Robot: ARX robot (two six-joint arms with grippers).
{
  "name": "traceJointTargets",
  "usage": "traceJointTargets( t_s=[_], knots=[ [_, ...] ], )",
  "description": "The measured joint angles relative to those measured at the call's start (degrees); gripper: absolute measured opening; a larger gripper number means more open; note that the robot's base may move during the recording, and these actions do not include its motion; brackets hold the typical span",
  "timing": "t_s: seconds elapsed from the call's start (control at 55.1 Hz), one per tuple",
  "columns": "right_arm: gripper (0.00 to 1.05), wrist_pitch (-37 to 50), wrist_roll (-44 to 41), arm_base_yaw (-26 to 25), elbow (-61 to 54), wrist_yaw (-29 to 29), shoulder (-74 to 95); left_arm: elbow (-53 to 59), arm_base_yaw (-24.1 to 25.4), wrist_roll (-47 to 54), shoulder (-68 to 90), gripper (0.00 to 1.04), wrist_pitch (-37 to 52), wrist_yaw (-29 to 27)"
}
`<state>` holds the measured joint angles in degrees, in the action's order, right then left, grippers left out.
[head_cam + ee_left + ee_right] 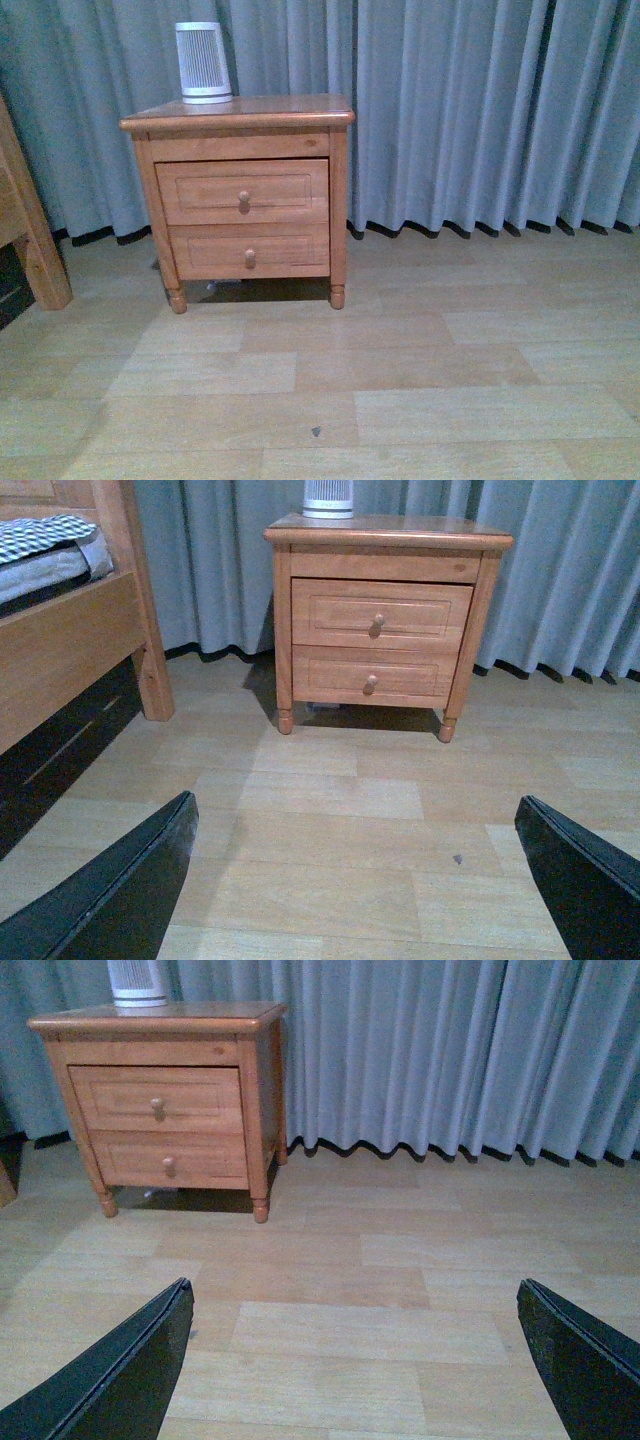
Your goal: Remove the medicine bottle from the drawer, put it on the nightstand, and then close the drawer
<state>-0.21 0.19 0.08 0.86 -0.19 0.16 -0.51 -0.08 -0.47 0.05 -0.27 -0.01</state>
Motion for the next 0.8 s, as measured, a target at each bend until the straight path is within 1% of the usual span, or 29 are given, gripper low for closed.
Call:
traceJointTargets(
  t_s=[0.798],
  knots=[
    [0.98,0.0,0.0,0.0,0.0,0.0,0.0,0.0,0.0,0.0,0.0,0.98,0.0,0.0]
  ],
)
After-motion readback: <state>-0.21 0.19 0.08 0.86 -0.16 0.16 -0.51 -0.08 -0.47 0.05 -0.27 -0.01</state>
